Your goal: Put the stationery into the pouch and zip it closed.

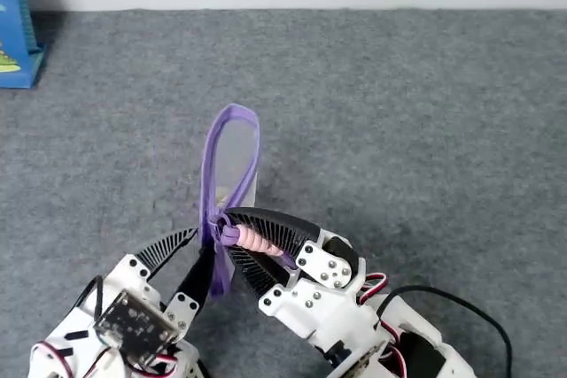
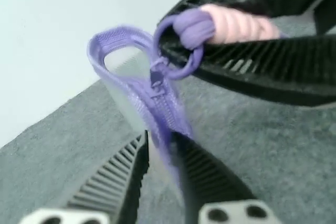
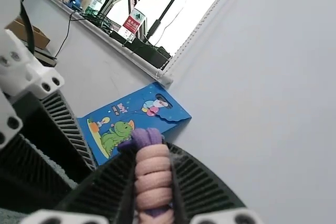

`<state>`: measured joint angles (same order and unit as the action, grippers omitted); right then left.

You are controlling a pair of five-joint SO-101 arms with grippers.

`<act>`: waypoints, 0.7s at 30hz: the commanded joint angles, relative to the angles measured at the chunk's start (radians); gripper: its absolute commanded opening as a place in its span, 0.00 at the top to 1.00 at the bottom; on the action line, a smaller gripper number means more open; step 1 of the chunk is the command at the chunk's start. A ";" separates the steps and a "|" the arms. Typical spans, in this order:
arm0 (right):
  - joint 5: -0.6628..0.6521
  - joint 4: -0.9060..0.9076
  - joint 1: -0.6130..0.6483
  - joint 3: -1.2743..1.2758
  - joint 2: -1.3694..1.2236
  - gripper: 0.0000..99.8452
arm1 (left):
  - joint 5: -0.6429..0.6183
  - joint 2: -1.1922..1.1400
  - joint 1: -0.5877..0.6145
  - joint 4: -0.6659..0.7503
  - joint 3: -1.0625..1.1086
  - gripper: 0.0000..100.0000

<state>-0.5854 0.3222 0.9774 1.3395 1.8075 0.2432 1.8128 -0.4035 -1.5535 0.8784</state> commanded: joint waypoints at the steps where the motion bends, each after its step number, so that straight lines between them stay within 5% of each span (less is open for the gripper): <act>1: -0.011 -0.015 0.010 -0.037 0.004 0.99 | -0.075 0.003 0.106 -0.028 -0.051 0.78; 4: -0.011 -0.016 0.012 -0.031 0.004 0.99 | -0.104 0.003 0.181 -0.032 -0.088 0.71; 11: -0.011 -0.022 0.010 -0.011 0.004 0.99 | -0.107 0.005 0.137 -0.063 -0.111 0.71; 21: -0.011 -0.024 0.010 -0.011 0.004 0.99 | -0.227 0.000 -0.089 -0.157 -0.263 0.71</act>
<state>-0.5854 0.3222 0.9774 1.3395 1.8090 0.0591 1.8128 -0.4342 -1.7054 0.6498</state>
